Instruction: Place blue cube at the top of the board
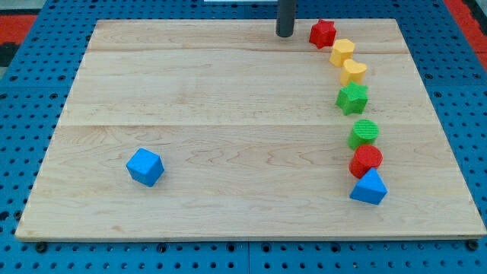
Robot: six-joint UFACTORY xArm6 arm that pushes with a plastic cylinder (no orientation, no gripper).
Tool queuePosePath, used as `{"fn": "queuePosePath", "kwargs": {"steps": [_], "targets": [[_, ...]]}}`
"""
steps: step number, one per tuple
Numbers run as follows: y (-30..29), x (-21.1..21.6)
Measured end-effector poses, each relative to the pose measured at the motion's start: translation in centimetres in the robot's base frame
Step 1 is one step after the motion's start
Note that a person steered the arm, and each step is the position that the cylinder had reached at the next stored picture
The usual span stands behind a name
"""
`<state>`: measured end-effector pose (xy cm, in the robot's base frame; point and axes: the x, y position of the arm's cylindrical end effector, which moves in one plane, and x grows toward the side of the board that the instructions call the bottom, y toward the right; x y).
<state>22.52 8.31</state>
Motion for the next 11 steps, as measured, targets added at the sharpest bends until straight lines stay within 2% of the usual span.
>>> {"fn": "queuePosePath", "kwargs": {"steps": [2,3,4,5,7,8,9,11], "targets": [[5.1,-0.3],[5.6,-0.3],[-2.3,0.7],[-12.8,7.3],[-32.4,24.0],[-34.9,31.7],[-27.5,35.2],[-20.7,28.4]]}}
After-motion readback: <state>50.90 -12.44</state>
